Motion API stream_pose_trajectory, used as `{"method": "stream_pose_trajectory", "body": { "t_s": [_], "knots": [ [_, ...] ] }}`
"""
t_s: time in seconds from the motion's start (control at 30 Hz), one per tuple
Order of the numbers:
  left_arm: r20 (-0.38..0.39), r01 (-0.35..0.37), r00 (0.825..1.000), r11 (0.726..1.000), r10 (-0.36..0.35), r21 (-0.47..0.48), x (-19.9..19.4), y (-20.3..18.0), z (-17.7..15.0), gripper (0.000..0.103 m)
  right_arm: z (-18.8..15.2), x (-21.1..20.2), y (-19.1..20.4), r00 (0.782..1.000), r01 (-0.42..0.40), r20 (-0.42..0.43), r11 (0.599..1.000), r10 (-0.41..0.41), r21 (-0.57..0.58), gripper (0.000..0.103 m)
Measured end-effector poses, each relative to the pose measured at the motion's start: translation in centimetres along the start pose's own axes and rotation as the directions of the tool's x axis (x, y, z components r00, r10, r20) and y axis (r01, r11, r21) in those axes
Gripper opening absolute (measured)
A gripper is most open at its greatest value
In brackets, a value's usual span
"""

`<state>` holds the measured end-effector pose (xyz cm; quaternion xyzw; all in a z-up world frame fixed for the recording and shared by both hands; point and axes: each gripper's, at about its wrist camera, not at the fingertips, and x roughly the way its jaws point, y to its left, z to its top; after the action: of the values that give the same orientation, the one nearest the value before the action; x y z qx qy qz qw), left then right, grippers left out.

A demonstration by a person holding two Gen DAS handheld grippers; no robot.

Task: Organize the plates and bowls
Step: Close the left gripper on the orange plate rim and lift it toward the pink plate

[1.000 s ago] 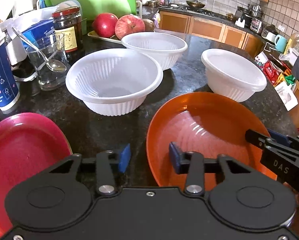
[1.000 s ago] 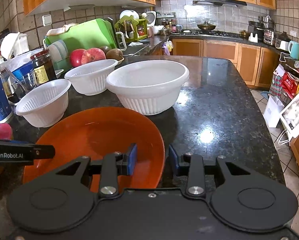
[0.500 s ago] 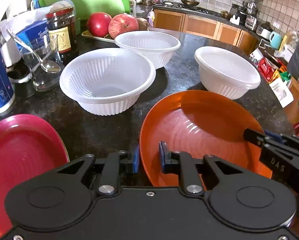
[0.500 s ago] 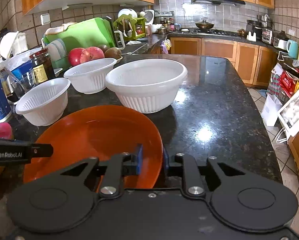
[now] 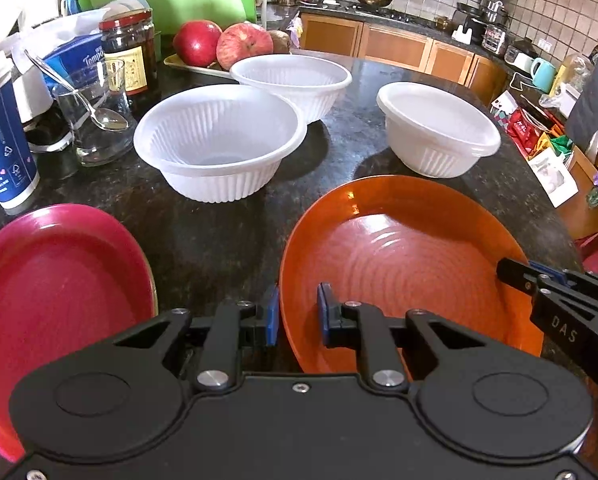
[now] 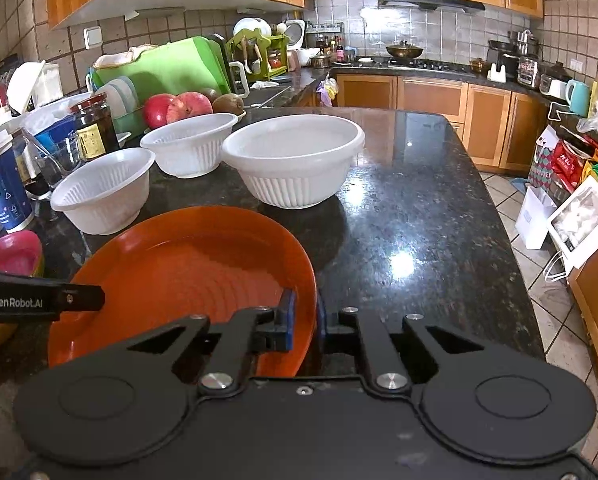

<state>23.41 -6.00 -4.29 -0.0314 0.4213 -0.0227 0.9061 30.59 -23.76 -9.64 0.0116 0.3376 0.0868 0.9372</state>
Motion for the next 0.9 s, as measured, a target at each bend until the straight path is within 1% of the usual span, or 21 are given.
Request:
{"method": "stream_pose_trajectory", "body": {
  "t_s": [0.23, 0.47, 0.67, 0.9],
  "knots": [
    [0.013, 0.009, 1.000, 1.000, -0.009, 0.003, -1.7, 0.3, -0.8, 0.025, -0.8, -1.9, 0.7, 1.000, -0.002, 0.017, 1.000, 0.002, 0.006, 0.013],
    [0.030, 0.006, 1.000, 1.000, -0.006, -0.005, -3.5, 2.0, -1.3, 0.025, -0.9, -3.5, 3.3, 0.999, -0.011, 0.045, 1.000, 0.011, -0.007, 0.013],
    [0.055, -0.006, 0.998, 1.000, 0.006, -0.010, -5.4, 5.3, -1.2, 0.025, -0.4, -4.5, 7.1, 0.997, -0.036, 0.063, 0.999, 0.037, -0.026, 0.013],
    [0.087, -0.042, 0.995, 0.999, 0.044, -0.021, -7.3, 9.9, -1.4, 0.025, 0.2, -4.6, 12.2, 0.995, -0.076, 0.064, 0.996, 0.079, -0.050, 0.013]
  ]
}}
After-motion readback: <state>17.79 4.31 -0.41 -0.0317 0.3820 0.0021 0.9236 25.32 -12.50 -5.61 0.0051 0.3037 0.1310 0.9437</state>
